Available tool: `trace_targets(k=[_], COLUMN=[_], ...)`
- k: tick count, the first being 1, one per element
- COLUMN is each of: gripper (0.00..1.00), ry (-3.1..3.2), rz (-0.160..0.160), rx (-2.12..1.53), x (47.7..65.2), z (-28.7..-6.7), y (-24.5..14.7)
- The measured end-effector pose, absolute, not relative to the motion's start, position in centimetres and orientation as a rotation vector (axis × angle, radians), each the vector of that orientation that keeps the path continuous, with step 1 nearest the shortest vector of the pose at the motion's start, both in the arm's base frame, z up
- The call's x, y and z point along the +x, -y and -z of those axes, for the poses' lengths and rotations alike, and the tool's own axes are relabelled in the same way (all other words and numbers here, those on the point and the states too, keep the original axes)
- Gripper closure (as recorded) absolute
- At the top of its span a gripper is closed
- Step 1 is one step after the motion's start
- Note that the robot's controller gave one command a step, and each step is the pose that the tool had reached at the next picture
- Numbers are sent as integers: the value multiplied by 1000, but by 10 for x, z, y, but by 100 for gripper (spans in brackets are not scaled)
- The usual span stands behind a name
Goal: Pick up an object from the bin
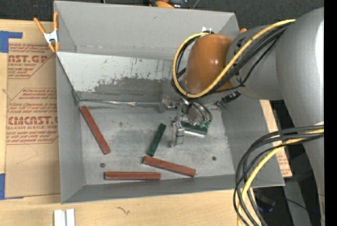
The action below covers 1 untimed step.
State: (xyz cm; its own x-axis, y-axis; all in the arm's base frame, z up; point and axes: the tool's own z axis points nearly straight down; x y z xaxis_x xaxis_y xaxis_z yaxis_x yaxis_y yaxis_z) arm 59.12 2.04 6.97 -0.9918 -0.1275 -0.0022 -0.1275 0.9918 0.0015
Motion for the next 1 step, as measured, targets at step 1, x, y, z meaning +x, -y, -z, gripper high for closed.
trace_targets(k=[1], gripper=[0], ry=[-3036], rz=[-4], rx=[-803], x=[576], z=[-70], y=[-68])
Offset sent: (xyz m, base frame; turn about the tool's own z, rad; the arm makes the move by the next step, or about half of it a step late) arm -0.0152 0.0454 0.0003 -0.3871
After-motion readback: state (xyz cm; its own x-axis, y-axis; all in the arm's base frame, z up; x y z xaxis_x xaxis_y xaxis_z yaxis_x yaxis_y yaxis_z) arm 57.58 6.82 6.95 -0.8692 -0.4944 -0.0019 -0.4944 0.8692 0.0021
